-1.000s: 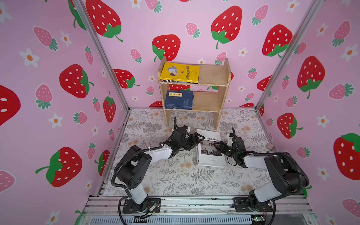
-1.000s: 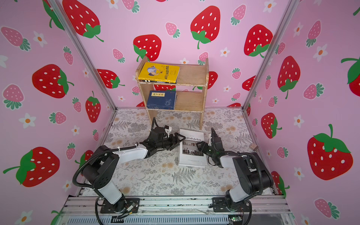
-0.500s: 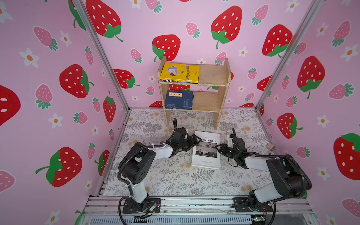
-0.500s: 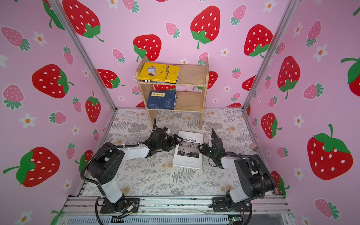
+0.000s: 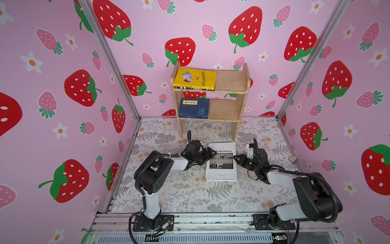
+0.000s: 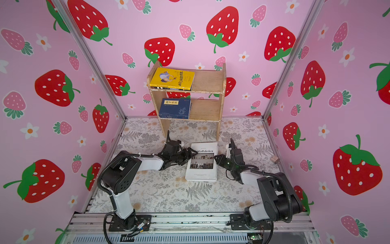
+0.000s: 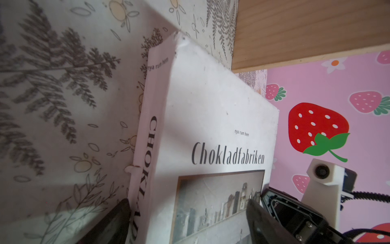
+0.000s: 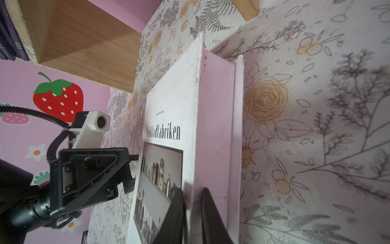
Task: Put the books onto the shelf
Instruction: 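Square the white book between both grippers pressing its sides, then grasp the white book edge with the left gripper and tilt it upright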
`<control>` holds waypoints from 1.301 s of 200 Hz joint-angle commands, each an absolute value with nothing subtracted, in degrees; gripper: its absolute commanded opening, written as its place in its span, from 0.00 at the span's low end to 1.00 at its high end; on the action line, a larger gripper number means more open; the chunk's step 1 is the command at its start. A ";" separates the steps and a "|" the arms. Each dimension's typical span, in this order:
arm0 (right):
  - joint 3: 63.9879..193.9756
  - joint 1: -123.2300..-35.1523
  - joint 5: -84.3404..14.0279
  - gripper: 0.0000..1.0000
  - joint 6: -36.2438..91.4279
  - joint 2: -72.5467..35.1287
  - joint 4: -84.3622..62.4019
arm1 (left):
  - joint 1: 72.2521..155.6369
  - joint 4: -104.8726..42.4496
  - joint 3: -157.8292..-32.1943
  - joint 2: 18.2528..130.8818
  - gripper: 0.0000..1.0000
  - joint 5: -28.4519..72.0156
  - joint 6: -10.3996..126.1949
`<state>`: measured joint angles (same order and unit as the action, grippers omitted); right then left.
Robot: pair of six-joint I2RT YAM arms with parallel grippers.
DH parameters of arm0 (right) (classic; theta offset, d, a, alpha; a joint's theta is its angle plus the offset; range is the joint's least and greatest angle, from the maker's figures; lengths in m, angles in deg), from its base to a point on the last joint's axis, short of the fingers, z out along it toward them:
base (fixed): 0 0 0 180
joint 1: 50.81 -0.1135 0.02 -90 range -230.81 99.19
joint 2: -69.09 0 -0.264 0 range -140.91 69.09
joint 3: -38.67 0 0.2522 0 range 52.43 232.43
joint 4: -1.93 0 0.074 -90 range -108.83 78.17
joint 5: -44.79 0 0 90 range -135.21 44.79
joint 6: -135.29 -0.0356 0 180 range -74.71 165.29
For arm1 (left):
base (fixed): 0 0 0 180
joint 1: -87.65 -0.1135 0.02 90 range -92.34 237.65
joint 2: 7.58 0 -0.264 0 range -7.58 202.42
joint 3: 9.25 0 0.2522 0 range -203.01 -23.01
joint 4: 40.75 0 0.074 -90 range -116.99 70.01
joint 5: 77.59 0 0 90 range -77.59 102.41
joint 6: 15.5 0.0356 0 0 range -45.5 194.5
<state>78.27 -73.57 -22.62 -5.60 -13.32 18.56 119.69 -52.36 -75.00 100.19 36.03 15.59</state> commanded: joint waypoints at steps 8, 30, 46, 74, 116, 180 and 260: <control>78.86 -75.60 -16.46 0.00 -6.93 -11.84 18.38 | 120.47 -56.12 -75.41 95.89 0.87 43.82 16.44; 79.42 -75.52 -17.40 0.00 -7.13 -9.22 16.69 | 118.85 -54.85 -74.16 92.63 0.87 44.20 17.73; 80.64 -75.42 -18.28 0.00 -6.68 -6.26 14.14 | 117.02 -52.70 -73.39 89.57 0.87 45.23 19.63; 84.10 -75.33 -19.60 0.00 -5.17 -0.56 8.69 | 113.79 -48.49 -72.15 84.48 0.89 48.30 24.27; 87.96 -75.03 -19.22 0.00 -4.20 4.28 4.11 | 111.71 -43.40 -72.34 81.27 0.91 53.37 31.42; 91.20 -74.89 -19.38 0.00 -4.37 6.81 0.73 | 109.97 -61.38 -68.14 88.59 0.92 60.57 27.31; 98.72 -74.15 -16.58 0.00 -5.32 8.60 -3.67 | 110.20 -86.32 -68.69 97.35 0.96 66.23 18.00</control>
<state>95.02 -74.75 -18.84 -4.47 7.18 -3.38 110.05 -73.67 -68.00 97.00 62.28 22.12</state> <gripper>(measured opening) 0.048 0.960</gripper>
